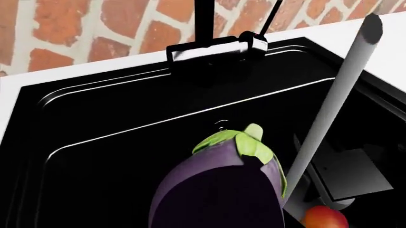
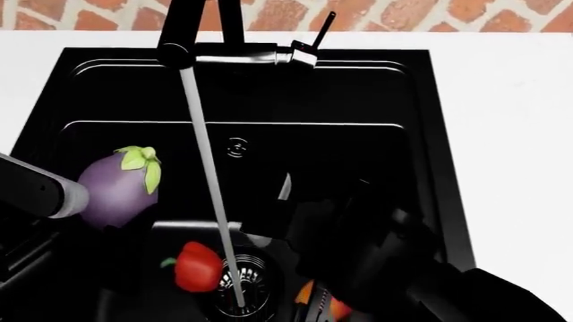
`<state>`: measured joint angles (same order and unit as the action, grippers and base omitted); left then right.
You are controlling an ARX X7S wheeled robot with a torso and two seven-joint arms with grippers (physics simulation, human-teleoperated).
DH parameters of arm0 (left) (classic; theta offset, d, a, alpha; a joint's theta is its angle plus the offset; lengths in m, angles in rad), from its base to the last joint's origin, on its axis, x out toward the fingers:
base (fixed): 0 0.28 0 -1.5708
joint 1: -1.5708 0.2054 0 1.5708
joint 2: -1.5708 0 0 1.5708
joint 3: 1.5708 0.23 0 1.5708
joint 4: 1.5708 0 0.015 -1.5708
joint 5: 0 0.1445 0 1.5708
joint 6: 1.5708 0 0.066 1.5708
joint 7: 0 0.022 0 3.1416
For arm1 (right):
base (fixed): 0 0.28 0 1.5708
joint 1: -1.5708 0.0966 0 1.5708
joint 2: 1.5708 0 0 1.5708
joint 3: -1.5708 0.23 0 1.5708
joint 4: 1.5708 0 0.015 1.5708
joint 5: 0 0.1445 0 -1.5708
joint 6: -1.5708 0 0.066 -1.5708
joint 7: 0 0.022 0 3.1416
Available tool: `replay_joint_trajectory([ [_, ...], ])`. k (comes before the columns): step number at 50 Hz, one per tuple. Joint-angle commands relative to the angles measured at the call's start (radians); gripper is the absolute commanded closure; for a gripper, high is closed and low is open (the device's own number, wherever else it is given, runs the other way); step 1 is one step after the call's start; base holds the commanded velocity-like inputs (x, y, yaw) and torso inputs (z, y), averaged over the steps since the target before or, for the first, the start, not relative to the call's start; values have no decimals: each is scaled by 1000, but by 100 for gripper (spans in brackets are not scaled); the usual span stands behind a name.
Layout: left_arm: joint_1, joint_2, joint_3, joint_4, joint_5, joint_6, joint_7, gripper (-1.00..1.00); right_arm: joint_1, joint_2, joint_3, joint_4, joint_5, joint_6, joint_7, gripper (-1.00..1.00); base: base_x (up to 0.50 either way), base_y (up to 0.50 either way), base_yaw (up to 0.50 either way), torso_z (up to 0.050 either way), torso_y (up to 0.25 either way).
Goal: Pick the eggplants and mangos from the sink and place them in one bowl. Place the bell pepper in the other bowl. Then turn off the sink faucet.
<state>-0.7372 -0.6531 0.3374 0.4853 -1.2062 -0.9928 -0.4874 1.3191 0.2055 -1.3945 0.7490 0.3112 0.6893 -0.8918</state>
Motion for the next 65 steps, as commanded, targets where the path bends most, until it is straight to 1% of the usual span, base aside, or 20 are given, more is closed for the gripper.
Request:
replay_joint_trajectory([
  [1,-13,5,-26,-4,-9,27,-16,100,-5,4,15,-18,0,17,23,-100,0,0,0,6,-123],
  [12,-14,3,-23,-5,-12,29,-14,100,3,1,-30,-26,-44,38,47,-100,-1,0,0,6,-122],
  [17,-14,3,-24,-6,-15,30,-19,100,10,-9,-51,-15,-52,70,33,-100,0,0,0,6,-124],
  [32,-11,6,-32,-13,-40,30,-32,100,14,-6,-86,-24,-82,60,35,-100,-1,0,0,6,-109],
  [33,-8,8,-37,-16,-48,32,-36,100,14,-6,-88,-25,-83,59,34,100,0,0,0,0,0],
  [50,-8,6,-33,-15,-45,41,-29,100,8,3,-67,-36,-80,40,65,100,-1,0,0,0,0],
  [53,-2,11,-46,-22,-67,44,-42,100,7,4,-60,-37,-77,37,69,100,0,0,0,0,0],
  [56,-5,8,-40,-22,-67,44,-21,100,4,6,-49,-37,-68,29,68,100,0,0,0,0,0],
  [65,-3,6,-36,-19,-54,54,-9,100,3,8,-48,-41,-72,26,80,100,0,0,0,0,211],
])
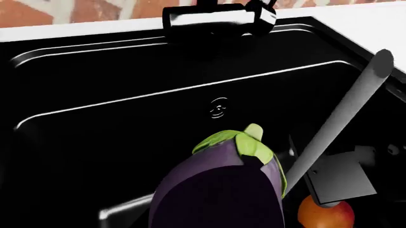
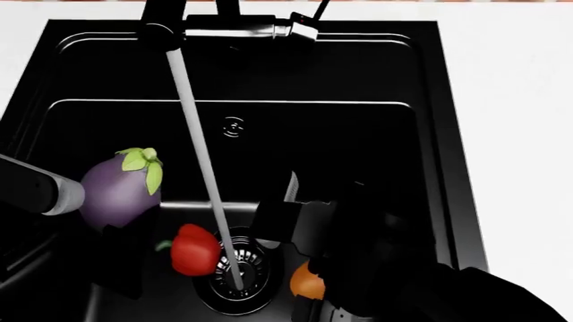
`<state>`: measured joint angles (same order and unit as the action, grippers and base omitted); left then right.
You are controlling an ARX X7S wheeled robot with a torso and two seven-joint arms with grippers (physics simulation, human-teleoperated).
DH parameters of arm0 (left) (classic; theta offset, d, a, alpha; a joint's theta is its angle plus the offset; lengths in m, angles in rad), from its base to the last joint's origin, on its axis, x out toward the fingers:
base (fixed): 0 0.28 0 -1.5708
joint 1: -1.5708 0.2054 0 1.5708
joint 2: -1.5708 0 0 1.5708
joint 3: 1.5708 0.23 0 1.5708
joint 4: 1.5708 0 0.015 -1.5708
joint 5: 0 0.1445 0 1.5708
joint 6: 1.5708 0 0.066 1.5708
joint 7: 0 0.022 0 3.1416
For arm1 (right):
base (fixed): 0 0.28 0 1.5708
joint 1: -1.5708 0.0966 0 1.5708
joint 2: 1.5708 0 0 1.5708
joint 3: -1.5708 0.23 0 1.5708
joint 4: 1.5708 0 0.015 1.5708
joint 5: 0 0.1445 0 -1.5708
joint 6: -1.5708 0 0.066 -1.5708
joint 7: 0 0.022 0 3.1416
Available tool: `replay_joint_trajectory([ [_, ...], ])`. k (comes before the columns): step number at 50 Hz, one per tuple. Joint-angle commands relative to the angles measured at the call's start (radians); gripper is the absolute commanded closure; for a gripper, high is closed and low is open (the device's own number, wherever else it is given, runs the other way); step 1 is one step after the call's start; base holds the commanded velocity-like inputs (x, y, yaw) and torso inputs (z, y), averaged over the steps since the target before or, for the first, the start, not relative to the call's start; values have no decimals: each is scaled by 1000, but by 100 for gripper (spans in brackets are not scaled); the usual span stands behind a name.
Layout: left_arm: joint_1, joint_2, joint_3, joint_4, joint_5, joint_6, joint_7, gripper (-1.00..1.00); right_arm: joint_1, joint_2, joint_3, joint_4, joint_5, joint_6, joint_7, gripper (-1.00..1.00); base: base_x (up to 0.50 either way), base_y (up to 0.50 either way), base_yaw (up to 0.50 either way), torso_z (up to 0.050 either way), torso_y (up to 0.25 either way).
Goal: Pick the eggplants and mangos from the sink and place them in one bowl. Place the bell pepper in the other bowl. Then turn off the sink faucet.
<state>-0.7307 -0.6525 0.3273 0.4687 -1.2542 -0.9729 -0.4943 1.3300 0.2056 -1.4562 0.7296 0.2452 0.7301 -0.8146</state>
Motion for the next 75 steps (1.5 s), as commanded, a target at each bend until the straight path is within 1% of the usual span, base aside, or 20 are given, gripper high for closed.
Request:
replay_joint_trajectory([
  [1,-10,5,-26,-3,-7,34,-2,100,-8,8,15,-21,-5,-14,4,100,0,0,0,0,219],
  [31,-7,6,-29,-7,-22,44,-13,100,-11,6,34,-20,7,-4,19,100,1,0,0,0,204],
  [47,-5,6,-29,-8,-26,50,-15,100,-15,10,50,-24,13,-12,37,100,1,0,0,0,140],
  [51,-1,7,-33,-9,-28,56,-20,100,-17,11,57,-25,17,-17,40,100,0,0,0,0,9],
  [54,1,9,-36,-8,-28,58,-33,100,-23,17,72,-34,16,-30,69,100,0,0,0,0,0],
  [57,-1,7,-33,-8,-26,55,-34,100,-44,27,147,-49,39,-46,163,100,0,0,0,0,0],
  [61,-3,5,-29,-6,-21,54,-35,100,-64,34,220,-55,79,-68,216,100,0,0,0,0,0],
  [65,-6,3,-25,-5,-18,53,-32,100,-72,32,259,-54,102,-55,250,100,0,0,0,0,0],
  [66,-16,10,-22,-6,-26,45,-46,100,-74,33,265,-55,104,-57,256,100,0,0,0,0,0],
  [67,-74,-21,-67,11,-176,1,-129,100,-77,32,277,-56,108,-52,274,100,0,0,0,0,0],
  [69,-80,-27,-65,15,-190,-9,-141,100,-84,33,305,-57,123,-54,298,100,0,0,0,0,0],
  [71,-104,-9,-26,9,-172,-37,-158,100,-95,35,345,-59,148,-66,321,100,0,0,0,0,0],
  [75,-103,13,-11,1,-143,-26,-152,100,-105,34,384,-58,172,-64,351,100,0,0,0,0,0],
])
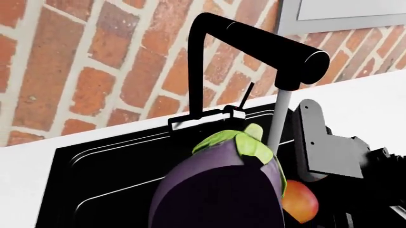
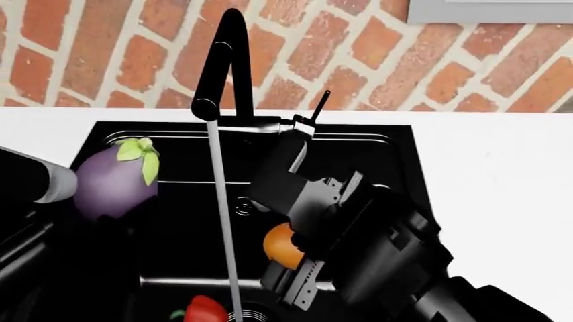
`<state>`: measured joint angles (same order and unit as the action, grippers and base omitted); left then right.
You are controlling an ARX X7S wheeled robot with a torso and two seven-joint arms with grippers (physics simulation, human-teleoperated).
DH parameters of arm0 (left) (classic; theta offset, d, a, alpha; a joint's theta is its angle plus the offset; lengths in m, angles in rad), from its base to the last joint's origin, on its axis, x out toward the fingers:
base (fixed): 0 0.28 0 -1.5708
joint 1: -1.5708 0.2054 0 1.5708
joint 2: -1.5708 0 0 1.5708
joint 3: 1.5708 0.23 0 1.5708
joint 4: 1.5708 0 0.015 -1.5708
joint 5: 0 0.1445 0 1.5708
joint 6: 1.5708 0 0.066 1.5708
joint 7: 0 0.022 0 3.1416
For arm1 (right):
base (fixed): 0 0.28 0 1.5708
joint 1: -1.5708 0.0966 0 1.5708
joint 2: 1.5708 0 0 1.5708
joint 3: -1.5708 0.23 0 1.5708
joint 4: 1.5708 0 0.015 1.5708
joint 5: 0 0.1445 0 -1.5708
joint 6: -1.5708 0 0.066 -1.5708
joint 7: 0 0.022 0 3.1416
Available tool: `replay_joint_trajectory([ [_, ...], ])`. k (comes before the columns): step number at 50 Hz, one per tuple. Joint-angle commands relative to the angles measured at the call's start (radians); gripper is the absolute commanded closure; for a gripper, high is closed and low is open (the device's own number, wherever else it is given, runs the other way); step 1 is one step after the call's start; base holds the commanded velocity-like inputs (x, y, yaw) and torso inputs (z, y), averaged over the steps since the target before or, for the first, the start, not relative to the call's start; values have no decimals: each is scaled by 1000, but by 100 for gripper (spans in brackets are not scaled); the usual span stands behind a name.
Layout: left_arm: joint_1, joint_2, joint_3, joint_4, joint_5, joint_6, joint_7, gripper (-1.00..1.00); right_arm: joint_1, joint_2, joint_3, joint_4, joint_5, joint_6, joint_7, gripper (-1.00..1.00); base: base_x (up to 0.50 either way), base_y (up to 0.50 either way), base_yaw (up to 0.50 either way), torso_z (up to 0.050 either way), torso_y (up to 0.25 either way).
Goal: Pick the eggplants and mangos from the sink and place them in one bowl. Place the bell pepper in the other bowl. Then turn off the sink faucet.
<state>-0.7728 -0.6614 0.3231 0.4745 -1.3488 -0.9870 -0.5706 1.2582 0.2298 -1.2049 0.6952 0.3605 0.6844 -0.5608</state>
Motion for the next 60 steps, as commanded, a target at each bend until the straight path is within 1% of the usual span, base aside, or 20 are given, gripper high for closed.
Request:
replay_joint_trajectory([
  [1,-65,33,1,-9,-40,-11,-77,100,-39,10,154,-24,70,-23,109,100,0,0,0,0,0],
  [4,-73,39,-1,-14,-37,-4,-71,100,-69,17,230,-32,110,-79,156,100,0,0,0,0,0],
  [5,-72,24,-12,-9,-50,-5,-68,100,15,167,323,-182,260,71,172,100,0,0,0,0,0],
  [6,-73,23,-13,-9,-52,-5,-68,100,19,317,335,-332,324,221,183,100,0,0,0,0,0],
  [7,-74,19,-17,-6,-58,-5,-71,100,31,370,364,-482,352,337,206,100,0,0,0,0,0],
  [8,-76,24,-15,-6,-56,-4,-74,100,29,380,403,-608,379,360,235,100,0,0,0,0,0],
  [14,-63,15,-22,-6,-44,8,-73,100,-24,436,617,-716,544,445,399,100,0,0,0,0,0],
  [17,-62,12,-23,-7,-45,9,-73,100,-57,462,661,-780,602,489,450,100,0,0,0,0,0],
  [22,-62,4,-28,-7,-48,10,-76,100,-151,495,801,-858,718,512,578,100,0,0,0,0,0],
  [25,-68,3,-29,-7,-53,8,-81,100,-222,500,900,-913,778,476,655,100,0,0,0,0,0],
  [29,-49,-1,-33,3,-37,22,-82,100,-374,524,991,-1048,769,356,717,100,0,0,0,0,4],
  [33,-5,-2,-41,16,-3,55,-79,100,-506,502,1121,-1122,822,253,788,100,0,0,0,0,0],
  [36,31,-15,-23,19,57,70,-57,100,-569,519,1137,-1166,819,229,776,100,0,0,0,0,0],
  [37,34,-18,-22,18,67,73,-58,100,-570,536,1112,-1182,809,242,749,100,0,0,0,0,0],
  [38,23,-25,9,33,119,65,-48,100,-587,535,1124,-1195,804,228,758,100,0,0,0,0,0],
  [40,28,15,-1,0,82,76,-62,100,-603,531,1138,-1194,817,224,772,100,0,0,0,0,0],
  [43,44,-19,-13,12,87,82,-46,100,-612,531,1140,-1195,794,206,770,100,0,0,0,0,0],
  [46,49,-21,-23,16,71,85,-50,100,-625,533,1137,-1197,767,179,738,100,0,0,0,0,0],
  [52,41,-14,-16,17,77,86,-50,100,-635,534,1123,-1189,751,187,753,100,-18,27,0,0,0],
  [60,39,-13,-17,29,77,94,-44,100,-626,544,1113,-1194,738,198,767,100,-214,411,0,0,1],
])
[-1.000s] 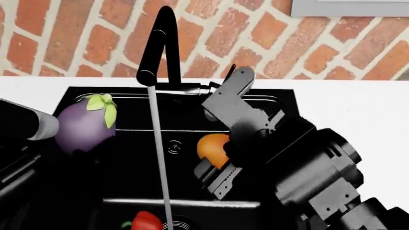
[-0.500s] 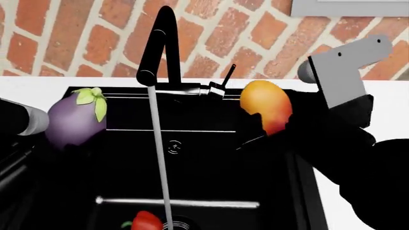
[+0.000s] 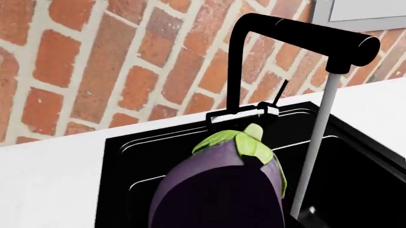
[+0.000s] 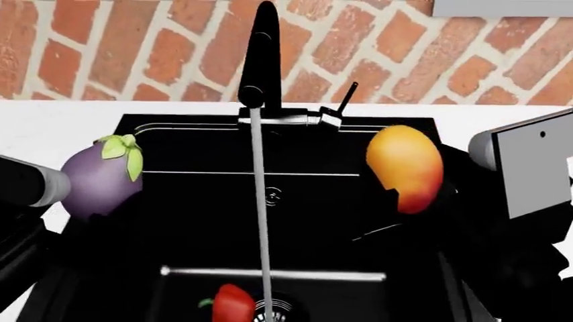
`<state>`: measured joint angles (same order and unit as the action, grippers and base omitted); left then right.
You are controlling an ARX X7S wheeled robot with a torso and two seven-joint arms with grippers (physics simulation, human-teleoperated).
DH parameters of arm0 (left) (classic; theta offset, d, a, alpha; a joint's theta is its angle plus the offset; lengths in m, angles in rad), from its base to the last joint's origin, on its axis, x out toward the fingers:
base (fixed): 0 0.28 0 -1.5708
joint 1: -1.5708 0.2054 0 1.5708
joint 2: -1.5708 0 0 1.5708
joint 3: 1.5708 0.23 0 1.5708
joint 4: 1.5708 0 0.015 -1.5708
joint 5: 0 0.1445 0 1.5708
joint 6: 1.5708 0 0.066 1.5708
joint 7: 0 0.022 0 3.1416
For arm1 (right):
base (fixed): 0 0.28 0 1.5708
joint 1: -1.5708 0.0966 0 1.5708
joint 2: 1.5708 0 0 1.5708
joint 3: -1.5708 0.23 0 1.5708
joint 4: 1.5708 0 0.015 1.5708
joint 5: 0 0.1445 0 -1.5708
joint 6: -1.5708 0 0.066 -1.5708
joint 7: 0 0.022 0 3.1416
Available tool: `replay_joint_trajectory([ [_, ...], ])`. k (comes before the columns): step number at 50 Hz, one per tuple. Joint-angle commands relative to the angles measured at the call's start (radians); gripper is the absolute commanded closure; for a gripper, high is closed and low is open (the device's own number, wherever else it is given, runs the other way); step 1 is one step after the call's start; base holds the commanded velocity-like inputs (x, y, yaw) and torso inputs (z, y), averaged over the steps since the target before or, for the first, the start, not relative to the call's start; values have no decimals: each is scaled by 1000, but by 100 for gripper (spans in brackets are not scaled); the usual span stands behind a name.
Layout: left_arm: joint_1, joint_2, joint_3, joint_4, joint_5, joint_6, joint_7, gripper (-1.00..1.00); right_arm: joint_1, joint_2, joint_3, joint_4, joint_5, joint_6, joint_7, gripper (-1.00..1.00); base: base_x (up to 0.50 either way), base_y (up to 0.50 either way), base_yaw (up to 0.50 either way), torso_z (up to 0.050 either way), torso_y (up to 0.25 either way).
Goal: Pick the eggplants and mangos from the sink and place them in one bowl. Place the bell pepper in the other bowl. Then turn off the sink faucet.
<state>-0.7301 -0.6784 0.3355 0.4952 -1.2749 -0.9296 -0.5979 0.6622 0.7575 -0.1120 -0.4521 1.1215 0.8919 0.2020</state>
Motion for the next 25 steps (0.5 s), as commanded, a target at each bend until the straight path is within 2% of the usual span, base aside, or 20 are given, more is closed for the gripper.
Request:
replay_joint_trajectory([
  [1,2,-4,-39,15,-5,40,-19,100,-33,17,26,-55,-18,-11,10,100,-230,484,0,0,0],
  [6,3,-12,-43,28,-11,40,-21,100,-40,21,34,-66,-17,-14,24,100,-228,488,0,0,0],
  [14,3,22,-16,23,18,51,-17,100,-25,19,42,-69,-8,-11,39,100,-275,487,0,0,0],
  [25,1,4,-28,31,-3,48,-18,100,-45,9,37,-59,-26,-34,29,100,-326,488,0,0,0],
])
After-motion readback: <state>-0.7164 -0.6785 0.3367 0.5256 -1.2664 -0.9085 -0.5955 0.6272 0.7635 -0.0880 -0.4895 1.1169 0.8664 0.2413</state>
